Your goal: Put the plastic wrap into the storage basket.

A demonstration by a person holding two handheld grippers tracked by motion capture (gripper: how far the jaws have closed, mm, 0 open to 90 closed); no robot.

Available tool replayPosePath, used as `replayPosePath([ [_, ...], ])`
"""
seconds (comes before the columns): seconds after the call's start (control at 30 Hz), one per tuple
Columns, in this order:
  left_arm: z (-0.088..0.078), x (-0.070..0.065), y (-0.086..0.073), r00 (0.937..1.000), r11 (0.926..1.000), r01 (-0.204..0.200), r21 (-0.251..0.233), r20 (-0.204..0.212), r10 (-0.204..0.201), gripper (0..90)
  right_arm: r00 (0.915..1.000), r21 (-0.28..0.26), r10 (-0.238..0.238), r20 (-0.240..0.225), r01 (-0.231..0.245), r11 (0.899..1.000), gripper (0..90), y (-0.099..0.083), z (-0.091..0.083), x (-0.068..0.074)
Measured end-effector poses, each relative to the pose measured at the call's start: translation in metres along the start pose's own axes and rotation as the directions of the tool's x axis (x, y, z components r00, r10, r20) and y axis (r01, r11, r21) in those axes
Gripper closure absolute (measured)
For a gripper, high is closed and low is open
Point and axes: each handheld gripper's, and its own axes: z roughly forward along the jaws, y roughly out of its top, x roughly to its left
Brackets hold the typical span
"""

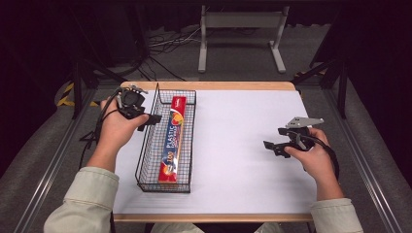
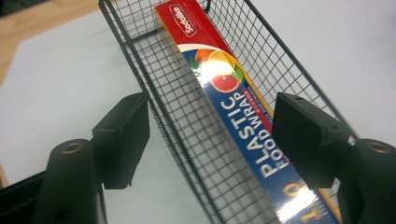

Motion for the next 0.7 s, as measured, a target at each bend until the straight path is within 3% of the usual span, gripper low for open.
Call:
replayPosePath([
  [0.07, -0.004, 0.009, -0.006, 0.9996, 0.9995, -0.018, -0.024, 0.019, 0.019, 28.5, 1.0000, 0.007, 0.002, -0.001, -0.002, 1.000, 18.2, -0.001, 0.001, 0.001],
  [0.17, -0.010, 0.021, -0.015, 0.9997, 0.9981, -0.011, -0.061, 0.023, 0.012, 28.3, 1.0000, 0.010, -0.002, 0.001, 0.002, 1.000, 18.1, -0.002, 0.002, 0.001],
  [0.3, -0.012, 0.031, -0.021, 0.9999, 0.9960, 0.012, -0.089, 0.010, -0.011, 28.7, 1.0000, 0.011, 0.003, 0.007, -0.003, 1.000, 18.2, -0.004, 0.000, 0.000],
  [0.4, -0.011, 0.041, -0.031, 0.9983, 0.9909, 0.057, -0.122, 0.000, -0.058, 28.8, 0.9999, 0.009, 0.009, 0.012, -0.009, 1.000, 18.2, -0.006, -0.002, -0.002],
  [0.5, -0.011, 0.045, -0.037, 0.9981, 0.9901, 0.061, -0.126, -0.006, -0.062, 28.3, 0.9997, -0.004, 0.018, 0.017, -0.017, 1.000, 18.1, -0.007, -0.004, -0.006],
  [0.63, -0.011, 0.050, -0.050, 0.9982, 0.9839, 0.057, -0.169, -0.011, -0.060, 28.5, 0.9994, -0.014, 0.024, 0.024, -0.024, 1.000, 18.2, -0.009, -0.006, -0.010],
  [0.7, -0.011, 0.052, -0.057, 0.9969, 0.9826, 0.071, -0.172, -0.022, -0.076, 28.8, 0.9991, -0.016, 0.030, 0.030, -0.029, 0.999, 18.2, -0.009, -0.007, -0.012],
])
